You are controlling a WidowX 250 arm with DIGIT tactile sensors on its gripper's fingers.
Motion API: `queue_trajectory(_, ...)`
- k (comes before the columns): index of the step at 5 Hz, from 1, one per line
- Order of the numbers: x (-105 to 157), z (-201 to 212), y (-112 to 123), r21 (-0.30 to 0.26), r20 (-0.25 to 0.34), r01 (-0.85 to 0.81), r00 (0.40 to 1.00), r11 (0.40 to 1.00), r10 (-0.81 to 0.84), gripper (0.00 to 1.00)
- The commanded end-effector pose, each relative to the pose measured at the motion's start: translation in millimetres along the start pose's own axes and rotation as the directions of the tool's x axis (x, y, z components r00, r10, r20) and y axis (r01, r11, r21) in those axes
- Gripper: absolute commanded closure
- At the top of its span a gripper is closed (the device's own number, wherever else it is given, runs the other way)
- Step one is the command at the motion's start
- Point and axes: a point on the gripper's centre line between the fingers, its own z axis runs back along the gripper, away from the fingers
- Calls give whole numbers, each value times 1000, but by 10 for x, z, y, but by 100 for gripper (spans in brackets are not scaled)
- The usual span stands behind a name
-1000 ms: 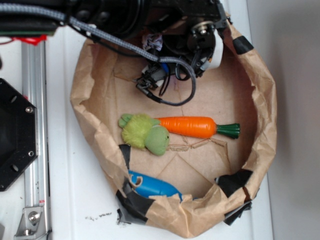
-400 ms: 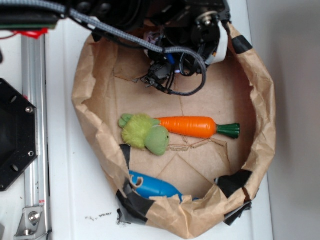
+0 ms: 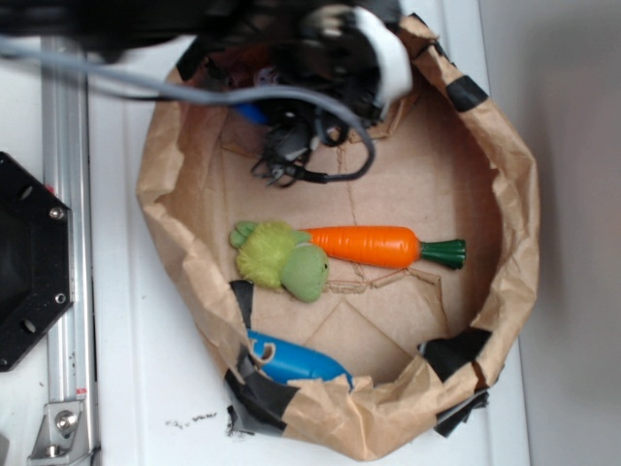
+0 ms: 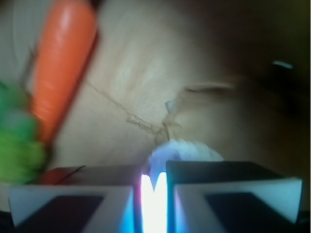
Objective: Grab the white paper.
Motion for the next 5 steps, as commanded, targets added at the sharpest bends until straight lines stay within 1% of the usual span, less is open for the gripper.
queue_trajectory(1,289,1197,-446,-23,219,-410,888,912,405,100)
queue_trajectory(2,374,1246,-407,-24,170,-484,860,874,481,100)
queue_trajectory(3,393,1119,-271,-59,116,-557,821,829,560,0)
queue_trajectory(5,393,1119,-271,-59,116,-557,821,829,560,0)
